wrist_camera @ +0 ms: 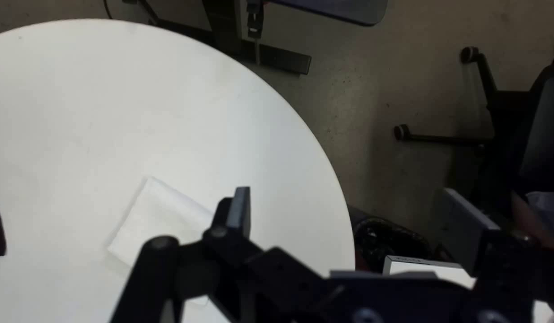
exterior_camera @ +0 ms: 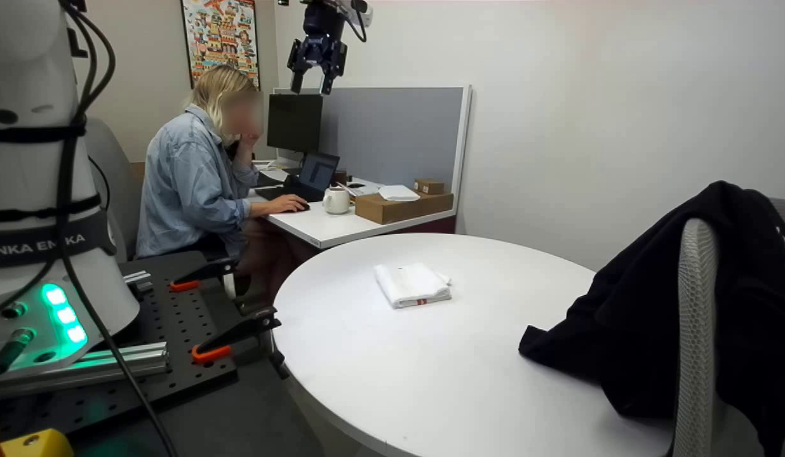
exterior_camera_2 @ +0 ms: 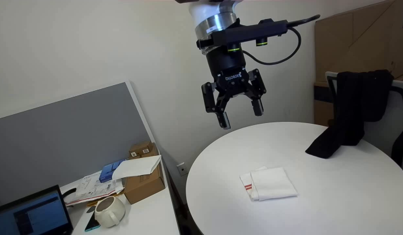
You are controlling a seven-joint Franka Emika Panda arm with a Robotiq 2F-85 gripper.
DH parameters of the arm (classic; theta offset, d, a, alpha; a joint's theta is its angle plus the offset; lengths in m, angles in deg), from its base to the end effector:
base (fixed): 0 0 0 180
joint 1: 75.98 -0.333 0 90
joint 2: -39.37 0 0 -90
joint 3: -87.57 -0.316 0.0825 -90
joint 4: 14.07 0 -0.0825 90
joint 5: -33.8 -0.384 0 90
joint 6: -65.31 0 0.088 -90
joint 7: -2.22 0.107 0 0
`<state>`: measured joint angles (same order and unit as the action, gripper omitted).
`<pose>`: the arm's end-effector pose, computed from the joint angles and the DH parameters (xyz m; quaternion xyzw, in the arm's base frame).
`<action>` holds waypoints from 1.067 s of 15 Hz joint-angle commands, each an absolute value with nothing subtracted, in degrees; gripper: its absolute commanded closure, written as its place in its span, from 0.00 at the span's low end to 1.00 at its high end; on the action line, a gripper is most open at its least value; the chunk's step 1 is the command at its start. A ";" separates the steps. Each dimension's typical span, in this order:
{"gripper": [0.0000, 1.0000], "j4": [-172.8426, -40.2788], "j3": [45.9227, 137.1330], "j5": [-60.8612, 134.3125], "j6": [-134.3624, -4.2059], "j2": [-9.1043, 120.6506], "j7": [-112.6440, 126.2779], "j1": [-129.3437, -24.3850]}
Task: Use the white towel to wipe the table
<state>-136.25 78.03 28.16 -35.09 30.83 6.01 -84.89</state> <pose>0.4529 0.1626 0.4542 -0.9865 -0.1100 0.1205 0.0119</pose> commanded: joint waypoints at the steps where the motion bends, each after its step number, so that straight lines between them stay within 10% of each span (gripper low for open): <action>1: 0.00 -133.83 79.44 30.71 -38.55 34.26 4.86 -83.34; 16: 0.00 -125.67 85.11 44.04 -57.48 55.28 2.90 -79.37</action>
<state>-128.53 83.99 41.72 -54.30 50.09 4.37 -79.79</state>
